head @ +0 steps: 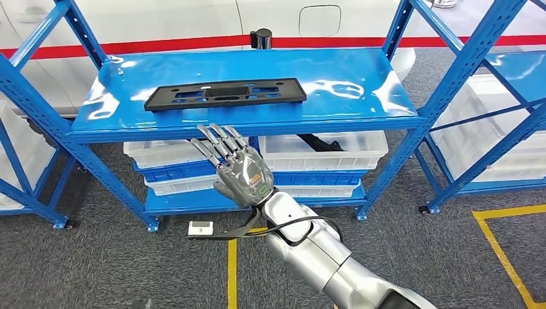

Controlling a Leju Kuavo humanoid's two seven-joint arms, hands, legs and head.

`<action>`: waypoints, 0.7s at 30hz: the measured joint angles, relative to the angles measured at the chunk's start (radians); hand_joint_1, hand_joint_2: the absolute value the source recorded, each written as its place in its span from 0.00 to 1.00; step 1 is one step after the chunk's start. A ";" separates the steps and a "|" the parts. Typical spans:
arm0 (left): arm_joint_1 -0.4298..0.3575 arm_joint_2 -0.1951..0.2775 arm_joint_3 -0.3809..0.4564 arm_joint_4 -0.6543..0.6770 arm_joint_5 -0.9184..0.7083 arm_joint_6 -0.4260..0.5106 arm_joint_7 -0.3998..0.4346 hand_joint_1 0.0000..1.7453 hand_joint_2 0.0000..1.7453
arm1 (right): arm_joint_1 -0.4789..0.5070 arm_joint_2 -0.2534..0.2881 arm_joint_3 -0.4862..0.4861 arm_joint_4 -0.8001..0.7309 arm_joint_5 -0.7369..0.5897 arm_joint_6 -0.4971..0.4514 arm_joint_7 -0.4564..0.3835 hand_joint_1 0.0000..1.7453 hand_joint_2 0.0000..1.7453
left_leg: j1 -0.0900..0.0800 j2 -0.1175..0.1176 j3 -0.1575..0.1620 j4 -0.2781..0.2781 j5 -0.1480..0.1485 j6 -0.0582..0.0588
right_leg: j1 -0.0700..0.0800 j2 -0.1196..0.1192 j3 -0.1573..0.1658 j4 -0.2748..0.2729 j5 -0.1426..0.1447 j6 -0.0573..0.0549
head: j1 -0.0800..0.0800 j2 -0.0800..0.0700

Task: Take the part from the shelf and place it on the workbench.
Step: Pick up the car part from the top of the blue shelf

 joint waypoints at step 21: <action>0.000 0.019 0.006 0.001 -0.020 0.029 0.026 0.00 0.00 | 0.016 0.003 -0.005 0.006 -0.028 -0.027 -0.029 0.00 1.00 | -0.003 -0.061 -0.178 0.151 0.002 -0.029 | 0.023 0.047 0.148 -0.186 0.014 -0.076 | -0.007 0.000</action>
